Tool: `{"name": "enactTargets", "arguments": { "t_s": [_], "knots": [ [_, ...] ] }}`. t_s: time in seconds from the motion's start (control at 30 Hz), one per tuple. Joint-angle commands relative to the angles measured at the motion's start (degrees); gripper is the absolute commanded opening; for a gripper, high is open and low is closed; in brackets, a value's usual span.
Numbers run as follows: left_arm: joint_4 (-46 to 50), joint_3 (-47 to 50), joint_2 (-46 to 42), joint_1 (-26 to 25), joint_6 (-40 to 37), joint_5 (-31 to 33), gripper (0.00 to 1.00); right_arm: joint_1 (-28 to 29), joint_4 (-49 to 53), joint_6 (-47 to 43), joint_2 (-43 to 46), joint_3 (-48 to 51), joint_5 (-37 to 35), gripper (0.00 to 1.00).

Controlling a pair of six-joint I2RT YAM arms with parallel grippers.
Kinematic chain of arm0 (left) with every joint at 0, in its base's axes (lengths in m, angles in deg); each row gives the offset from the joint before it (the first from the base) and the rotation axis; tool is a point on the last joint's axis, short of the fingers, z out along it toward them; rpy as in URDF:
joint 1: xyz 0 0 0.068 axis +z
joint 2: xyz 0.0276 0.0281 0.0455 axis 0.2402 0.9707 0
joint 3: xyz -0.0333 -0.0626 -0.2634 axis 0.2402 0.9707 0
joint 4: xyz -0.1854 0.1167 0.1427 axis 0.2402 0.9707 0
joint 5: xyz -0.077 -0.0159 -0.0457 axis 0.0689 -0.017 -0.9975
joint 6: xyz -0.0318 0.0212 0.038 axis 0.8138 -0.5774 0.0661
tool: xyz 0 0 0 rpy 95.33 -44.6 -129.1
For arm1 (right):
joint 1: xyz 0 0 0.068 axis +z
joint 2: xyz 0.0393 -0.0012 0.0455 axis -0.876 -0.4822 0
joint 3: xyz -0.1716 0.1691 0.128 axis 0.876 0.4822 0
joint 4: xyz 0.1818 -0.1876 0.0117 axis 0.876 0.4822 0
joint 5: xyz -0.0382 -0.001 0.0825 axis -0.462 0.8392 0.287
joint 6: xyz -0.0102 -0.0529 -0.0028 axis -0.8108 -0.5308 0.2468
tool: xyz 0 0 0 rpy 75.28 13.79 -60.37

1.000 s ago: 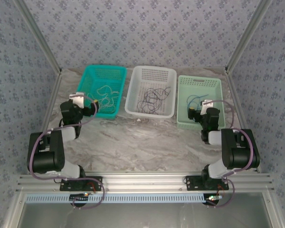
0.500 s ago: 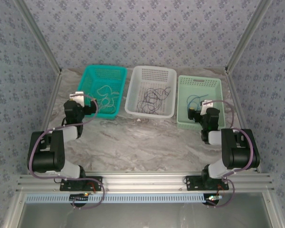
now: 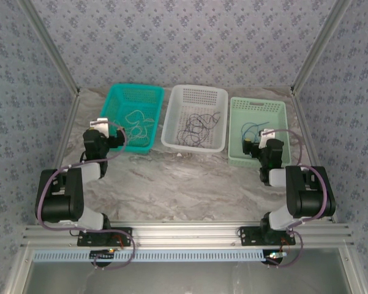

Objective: Untangle the cables

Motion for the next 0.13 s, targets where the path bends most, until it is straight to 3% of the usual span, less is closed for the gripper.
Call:
{"name": "enactTargets", "arguments": {
  "t_s": [0.0, 0.1],
  "knots": [
    [5.44, 0.46, 1.67, -0.14, 2.03, 0.51, 0.99, 0.15, 0.19, 0.2, -0.64, -1.03, -0.59, 1.0],
    [5.44, 0.46, 1.6, -0.16, 2.0, 0.51, 0.99, 0.13, 0.23, 0.25, -0.62, -1.18, -0.47, 1.0]
  ]
}}
